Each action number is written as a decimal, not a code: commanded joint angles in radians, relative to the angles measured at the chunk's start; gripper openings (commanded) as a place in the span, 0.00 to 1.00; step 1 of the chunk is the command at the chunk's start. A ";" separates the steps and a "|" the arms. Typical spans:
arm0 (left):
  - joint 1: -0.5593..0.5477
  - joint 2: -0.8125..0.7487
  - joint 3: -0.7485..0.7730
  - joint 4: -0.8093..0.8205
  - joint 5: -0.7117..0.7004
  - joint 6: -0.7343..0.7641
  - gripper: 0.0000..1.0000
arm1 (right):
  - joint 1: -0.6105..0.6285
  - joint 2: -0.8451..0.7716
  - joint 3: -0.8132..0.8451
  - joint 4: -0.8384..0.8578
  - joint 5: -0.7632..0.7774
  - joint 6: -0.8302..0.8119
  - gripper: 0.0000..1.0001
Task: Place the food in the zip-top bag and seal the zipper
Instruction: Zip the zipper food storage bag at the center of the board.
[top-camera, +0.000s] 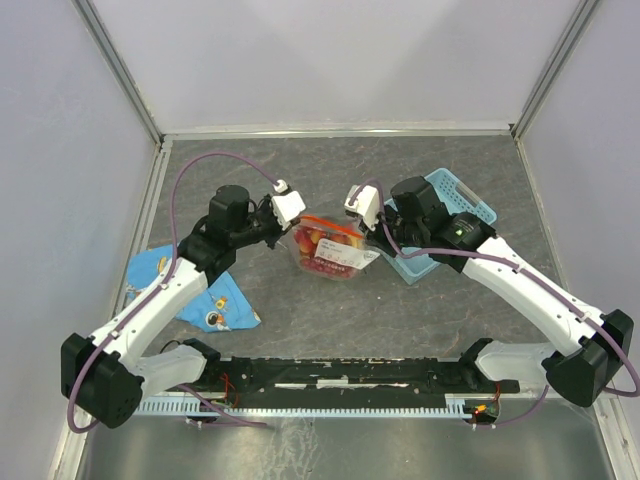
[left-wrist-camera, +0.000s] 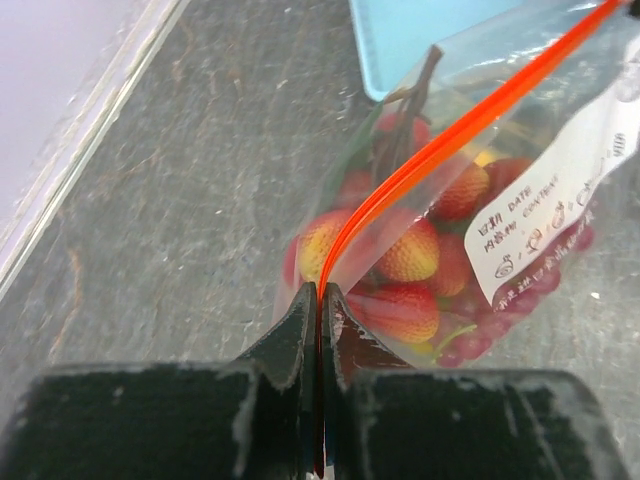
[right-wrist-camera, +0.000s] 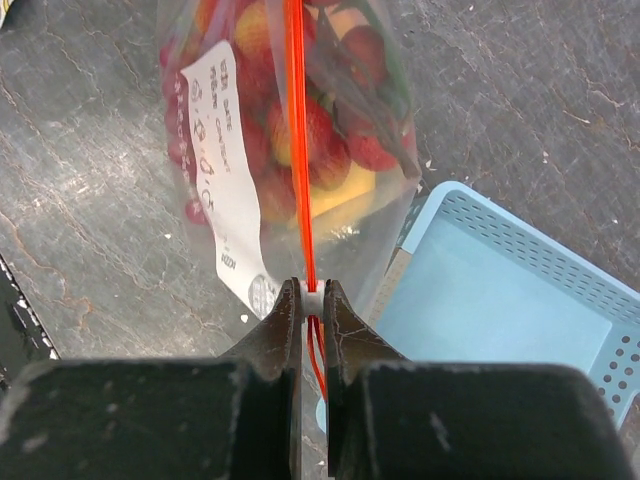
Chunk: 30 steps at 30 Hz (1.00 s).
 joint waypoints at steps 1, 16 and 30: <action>0.025 -0.041 0.002 0.113 -0.199 -0.042 0.03 | -0.005 -0.015 0.009 -0.009 0.062 0.009 0.02; 0.053 -0.034 -0.020 0.178 -0.404 -0.124 0.03 | -0.007 0.099 0.063 0.105 0.256 0.022 0.02; 0.063 -0.041 -0.013 0.155 -0.330 -0.216 0.07 | -0.007 0.143 0.059 0.255 0.090 0.046 0.02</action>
